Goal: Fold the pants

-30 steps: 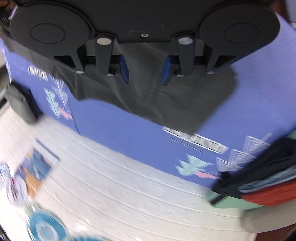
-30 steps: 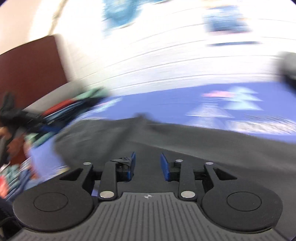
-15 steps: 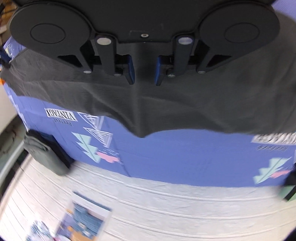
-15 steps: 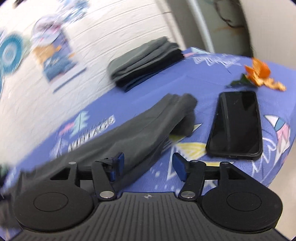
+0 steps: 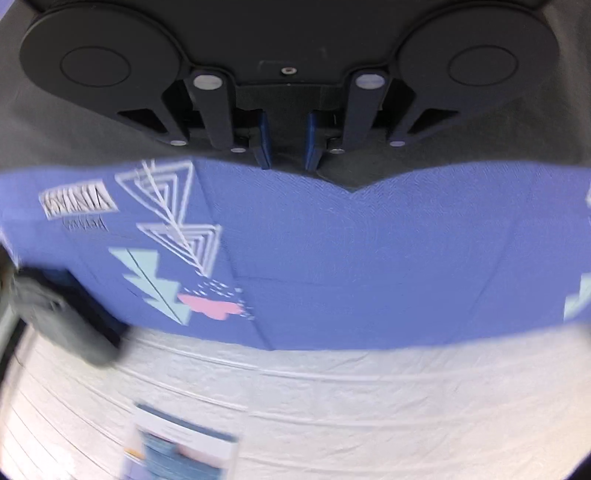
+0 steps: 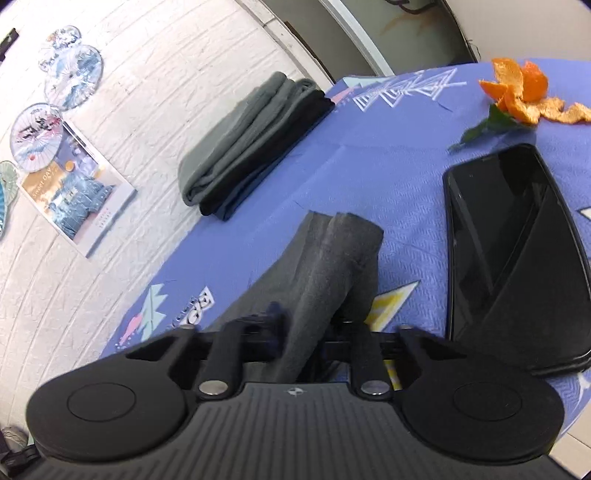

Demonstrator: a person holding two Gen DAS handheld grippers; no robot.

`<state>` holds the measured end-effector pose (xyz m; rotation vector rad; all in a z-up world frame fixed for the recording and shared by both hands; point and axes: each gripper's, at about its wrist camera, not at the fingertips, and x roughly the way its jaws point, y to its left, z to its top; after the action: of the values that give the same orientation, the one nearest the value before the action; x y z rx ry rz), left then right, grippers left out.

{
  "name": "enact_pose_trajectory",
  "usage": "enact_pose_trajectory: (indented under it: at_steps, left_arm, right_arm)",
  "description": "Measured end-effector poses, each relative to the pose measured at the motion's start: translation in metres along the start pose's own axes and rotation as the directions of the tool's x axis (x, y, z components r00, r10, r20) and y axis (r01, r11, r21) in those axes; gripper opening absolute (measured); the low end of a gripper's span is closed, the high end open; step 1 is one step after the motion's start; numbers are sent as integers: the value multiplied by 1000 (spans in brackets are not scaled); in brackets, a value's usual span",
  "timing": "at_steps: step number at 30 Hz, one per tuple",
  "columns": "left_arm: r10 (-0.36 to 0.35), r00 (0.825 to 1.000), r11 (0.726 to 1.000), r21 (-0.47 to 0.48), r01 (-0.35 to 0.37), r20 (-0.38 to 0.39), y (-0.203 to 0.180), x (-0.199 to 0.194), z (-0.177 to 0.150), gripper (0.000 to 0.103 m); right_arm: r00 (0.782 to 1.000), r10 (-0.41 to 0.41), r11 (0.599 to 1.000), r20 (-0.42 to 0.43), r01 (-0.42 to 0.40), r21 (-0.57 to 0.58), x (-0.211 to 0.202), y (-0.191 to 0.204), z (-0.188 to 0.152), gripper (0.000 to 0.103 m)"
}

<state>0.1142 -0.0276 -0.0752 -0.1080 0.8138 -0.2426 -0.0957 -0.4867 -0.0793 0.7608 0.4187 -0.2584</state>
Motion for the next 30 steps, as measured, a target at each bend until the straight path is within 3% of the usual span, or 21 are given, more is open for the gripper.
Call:
enact_pose_trajectory:
  at_steps: [2, 6, 9, 11, 15, 18, 20, 22, 24, 25, 26, 27, 29, 30]
  left_arm:
    - [-45, 999, 997, -56, 45, -3, 2, -11, 2, 0]
    - [-153, 988, 988, -34, 154, 16, -13, -49, -6, 0]
    - [-275, 961, 961, -14, 275, -32, -26, -62, -18, 0]
    - [-283, 957, 958, 19, 284, -62, -33, -66, -27, 0]
    - [-253, 967, 967, -24, 252, -41, -14, -81, -39, 0]
    - [-178, 984, 981, -76, 177, -7, 15, -98, -44, 0]
    - [-150, 989, 981, -125, 151, 18, 36, -111, -48, 13]
    - [-129, 991, 973, -189, 135, 45, 58, -125, -52, 21]
    - [-125, 990, 961, -240, 136, 64, 76, -134, -57, 25]
    - [-127, 990, 956, -258, 140, 69, 82, -138, -60, 27]
    - [-129, 989, 953, -265, 145, 75, 85, -141, -62, 30]
    - [-137, 987, 952, -264, 153, 81, 85, -143, -63, 32]
    - [-176, 981, 952, -241, 191, 82, 83, -146, -63, 32]
    - [-201, 976, 951, -221, 214, 80, 80, -146, -62, 32]
  right_arm:
    - [999, 27, 999, 32, -26, -47, -11, 12, 2, 13]
    - [984, 143, 976, 103, -124, -177, -34, 51, 8, 11]
    - [957, 265, 925, 115, -219, -310, -45, 92, 4, 11]
    - [935, 341, 877, 102, -277, -392, -49, 119, -4, 11]
    - [884, 467, 752, -19, -408, -518, -45, 169, -31, 11]
    - [840, 497, 629, -217, -521, -577, -26, 203, -66, 11]
    - [807, 465, 535, -364, -583, -612, -12, 224, -97, 13]
    - [766, 355, 431, -536, -643, -634, 2, 239, -136, 21]
    - [720, 245, 358, -650, -690, -629, 13, 244, -170, 36]
    - [718, 205, 333, -666, -691, -642, 15, 244, -184, 41]
    - [726, 189, 306, -661, -683, -663, 13, 245, -192, 56]
    - [728, 200, 276, -656, -684, -675, 8, 244, -194, 80]
    - [722, 232, 254, -651, -692, -676, -2, 243, -187, 99]
    - [722, 243, 257, -647, -692, -675, -4, 245, -180, 100]
